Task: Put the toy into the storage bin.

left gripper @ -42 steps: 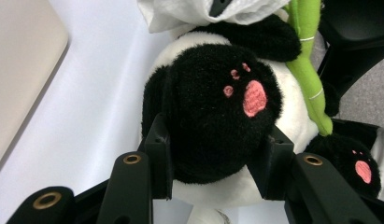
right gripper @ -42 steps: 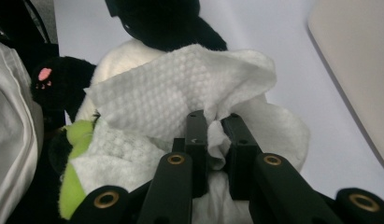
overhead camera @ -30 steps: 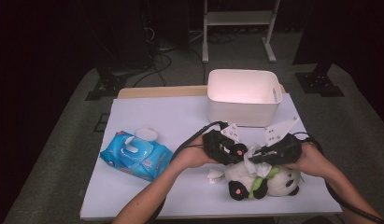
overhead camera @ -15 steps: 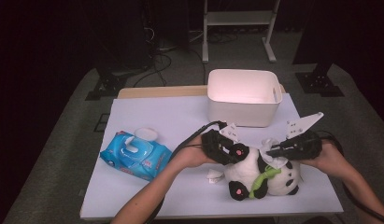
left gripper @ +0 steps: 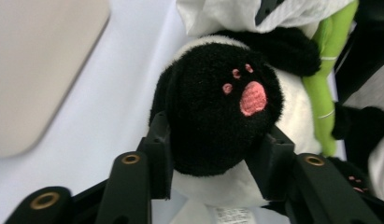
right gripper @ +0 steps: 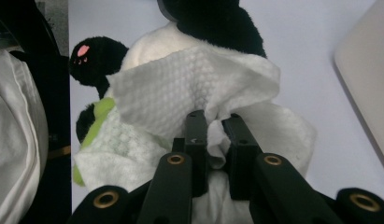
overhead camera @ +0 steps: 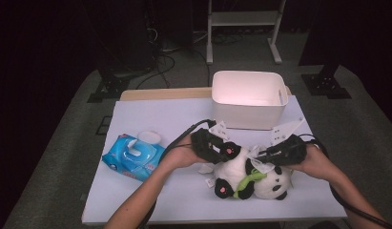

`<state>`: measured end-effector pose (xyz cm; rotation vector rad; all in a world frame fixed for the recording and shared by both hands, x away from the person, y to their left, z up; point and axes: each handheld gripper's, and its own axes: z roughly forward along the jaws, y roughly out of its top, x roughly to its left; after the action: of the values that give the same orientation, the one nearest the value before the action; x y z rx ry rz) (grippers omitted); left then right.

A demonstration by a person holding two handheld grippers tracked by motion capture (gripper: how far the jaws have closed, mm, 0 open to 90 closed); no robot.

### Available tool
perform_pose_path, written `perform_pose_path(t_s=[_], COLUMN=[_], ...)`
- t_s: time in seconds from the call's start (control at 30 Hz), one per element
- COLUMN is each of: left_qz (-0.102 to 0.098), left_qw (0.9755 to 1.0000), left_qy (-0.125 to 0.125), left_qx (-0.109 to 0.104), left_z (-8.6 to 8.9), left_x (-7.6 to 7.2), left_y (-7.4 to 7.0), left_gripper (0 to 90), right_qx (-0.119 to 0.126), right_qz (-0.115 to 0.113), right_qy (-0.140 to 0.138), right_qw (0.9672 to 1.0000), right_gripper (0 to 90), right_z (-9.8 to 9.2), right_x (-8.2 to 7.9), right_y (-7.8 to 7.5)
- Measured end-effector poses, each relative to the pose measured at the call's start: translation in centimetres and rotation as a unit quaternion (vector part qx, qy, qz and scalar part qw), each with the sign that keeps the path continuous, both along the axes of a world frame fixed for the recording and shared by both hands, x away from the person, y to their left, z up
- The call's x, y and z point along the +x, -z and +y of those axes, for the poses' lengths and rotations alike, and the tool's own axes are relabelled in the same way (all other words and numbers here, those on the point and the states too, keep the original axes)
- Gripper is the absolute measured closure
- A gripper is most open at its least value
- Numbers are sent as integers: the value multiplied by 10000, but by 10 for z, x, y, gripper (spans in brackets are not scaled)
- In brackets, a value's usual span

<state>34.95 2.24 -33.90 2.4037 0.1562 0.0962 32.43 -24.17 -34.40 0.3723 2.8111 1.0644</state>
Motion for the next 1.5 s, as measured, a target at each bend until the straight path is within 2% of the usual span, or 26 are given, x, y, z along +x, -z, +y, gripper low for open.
perform_pose_path(t_s=[0.03, 0.17, 0.23, 0.3, 0.37, 0.53, 0.57, 0.63, 0.7, 0.73, 0.77, 0.87, 0.9, 1.0, 1.03, 1.07, 1.2, 1.23, 1.47, 1.5], left_qz=[36, 82, 16, -156, -174, -113, -99, -104, -44, -44, -35, -44, -63, 20, 121, 324, 453, 549, 725, 713], left_qw=[10000, 9999, 10000, 9996, 9994, 9994, 9993, 9992, 9990, 9990, 9987, 9987, 9992, 9995, 9994, 9986, 9980, 9973, 9952, 9951], left_qy=[-9, 11, 85, 179, 238, 336, 360, 370, 334, 334, 248, 174, 99, 46, 47, 50, 84, 135, 335, 368], left_qx=[-61, -90, -21, 145, 160, 13, -75, -102, -277, -277, -444, -474, -383, -305, -305, -405, -439, -475, -571, -573], left_z=[2, 3, 0, -7, -10, -16, -18, -17, -13, -13, -8, -3, -1, 2, 4, 7, 8, 8, 5, 4], left_x=[-1, -3, -6, -10, -12, -14, -13, -12, -11, -11, -8, -5, -3, 1, 2, 3, 0, -3, -12, -16], left_y=[1, -1, -4, -8, -12, -19, -26, -32, -39, -39, -46, -51, -51, -47, -43, -36, -25, -17, -6, -4], left_gripper=[537, 494, 487, 463, 443, 443, 446, 451, 462, 470, 471, 477, 477, 477, 477, 478, 480, 480, 479, 480], right_qx=[12, -55, -65, -80, -41, -25, -23, -34, -24, -8, 4, 12, -13, -20, -19, -31, -92, -71, -13, -13], right_qz=[-3, -35, -38, -80, -81, -133, -121, -154, -166, -163, -142, -142, -153, -183, -173, -177, -218, -276, -403, -424], right_qy=[-19, -36, -42, -74, -65, -119, -112, -119, -140, -154, -149, -180, -170, -226, -224, -251, -279, -327, -535, -593], right_qw=[10000, 10000, 10000, 9999, 9999, 9998, 9999, 9998, 9998, 9997, 9998, 9997, 9997, 9996, 9996, 9995, 9993, 9991, 9978, 9973], right_gripper=[812, 814, 814, 815, 816, 817, 817, 817, 818, 817, 817, 818, 818, 818, 818, 817, 818, 818, 818, 818], right_z=[2, 7, 8, 8, 7, 9, 10, 10, 8, 8, 7, 8, 9, 9, 9, 9, 13, 15, 41, 52], right_x=[0, -5, -7, -10, -11, -15, -16, -17, -17, -18, -19, -20, -21, -22, -23, -24, -23, -22, -18, -17], right_y=[1, 0, 0, 1, 1, 2, 2, 2, 3, 3, 3, 3, 3, 3, 3, 2, -5, -7, -17, -20])
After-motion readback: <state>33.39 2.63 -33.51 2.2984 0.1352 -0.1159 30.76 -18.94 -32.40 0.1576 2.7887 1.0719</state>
